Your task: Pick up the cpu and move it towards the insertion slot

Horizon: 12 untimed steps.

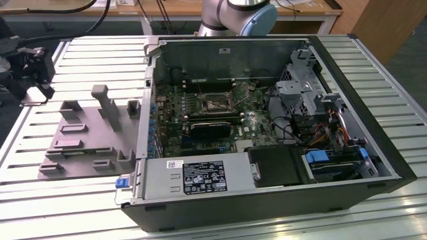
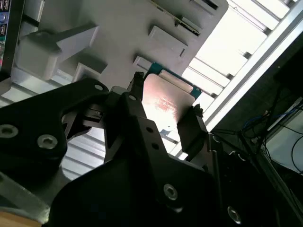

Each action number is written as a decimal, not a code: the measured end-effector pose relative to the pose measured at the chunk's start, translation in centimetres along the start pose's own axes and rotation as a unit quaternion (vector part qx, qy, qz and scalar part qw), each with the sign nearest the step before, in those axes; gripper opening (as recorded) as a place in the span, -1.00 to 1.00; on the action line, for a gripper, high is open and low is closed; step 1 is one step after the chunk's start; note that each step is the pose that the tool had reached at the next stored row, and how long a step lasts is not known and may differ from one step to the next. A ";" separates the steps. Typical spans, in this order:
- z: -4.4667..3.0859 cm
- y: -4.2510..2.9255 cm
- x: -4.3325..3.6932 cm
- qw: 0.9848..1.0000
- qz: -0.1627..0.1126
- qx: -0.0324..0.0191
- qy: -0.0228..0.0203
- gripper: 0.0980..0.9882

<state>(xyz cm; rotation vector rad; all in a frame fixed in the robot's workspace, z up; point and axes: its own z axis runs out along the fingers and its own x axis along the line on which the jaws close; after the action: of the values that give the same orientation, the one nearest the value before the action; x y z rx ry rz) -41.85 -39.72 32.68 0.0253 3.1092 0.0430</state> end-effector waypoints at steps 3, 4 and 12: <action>-2.06 0.06 -0.07 1.000 0.000 0.000 -0.002 -0.01; -2.33 0.06 -0.08 1.000 0.000 0.000 -0.002 -0.01; -3.12 0.09 -0.10 1.000 0.000 0.000 -0.003 -0.01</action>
<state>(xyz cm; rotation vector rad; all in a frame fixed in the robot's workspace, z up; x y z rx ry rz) -41.85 -39.72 35.80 0.0251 3.1027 0.0430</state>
